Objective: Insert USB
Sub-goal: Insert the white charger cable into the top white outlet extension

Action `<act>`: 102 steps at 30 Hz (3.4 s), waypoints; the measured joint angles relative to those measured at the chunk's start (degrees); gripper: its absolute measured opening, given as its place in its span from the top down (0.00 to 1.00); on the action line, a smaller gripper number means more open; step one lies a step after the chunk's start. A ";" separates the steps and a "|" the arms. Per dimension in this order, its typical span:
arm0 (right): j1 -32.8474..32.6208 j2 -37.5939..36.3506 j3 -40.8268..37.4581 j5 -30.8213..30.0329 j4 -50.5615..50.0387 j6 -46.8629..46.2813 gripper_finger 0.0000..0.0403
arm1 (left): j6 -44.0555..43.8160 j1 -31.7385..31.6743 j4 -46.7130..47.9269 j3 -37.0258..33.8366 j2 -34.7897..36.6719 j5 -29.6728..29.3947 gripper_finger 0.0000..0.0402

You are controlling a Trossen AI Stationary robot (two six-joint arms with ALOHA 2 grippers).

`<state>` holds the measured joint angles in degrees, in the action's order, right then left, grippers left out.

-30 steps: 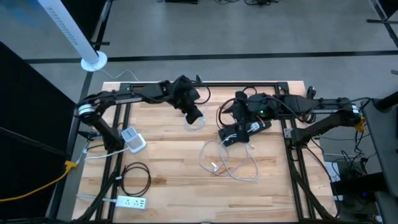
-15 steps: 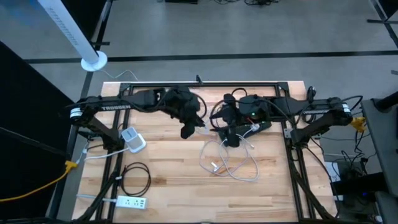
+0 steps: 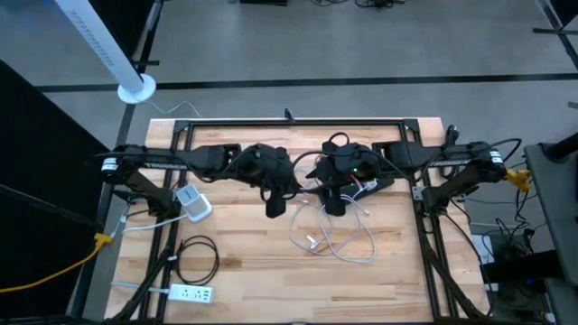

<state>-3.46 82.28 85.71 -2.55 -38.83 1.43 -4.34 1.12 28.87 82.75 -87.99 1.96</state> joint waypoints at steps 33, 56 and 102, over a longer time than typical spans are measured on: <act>-0.13 2.34 0.04 2.46 -0.61 -1.69 0.99 | -0.59 1.12 -0.79 0.05 0.01 -3.98 0.99; -0.15 1.30 -0.02 1.55 -1.62 -6.57 0.93 | -0.19 1.09 -2.72 0.04 0.78 -4.06 1.00; -0.15 0.79 -0.04 1.46 0.04 -8.96 0.85 | 0.88 1.12 -2.34 0.08 1.27 -3.85 1.00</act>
<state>-3.62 83.07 85.67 -1.08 -38.78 -7.53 -3.46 2.24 26.52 82.83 -86.72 -1.89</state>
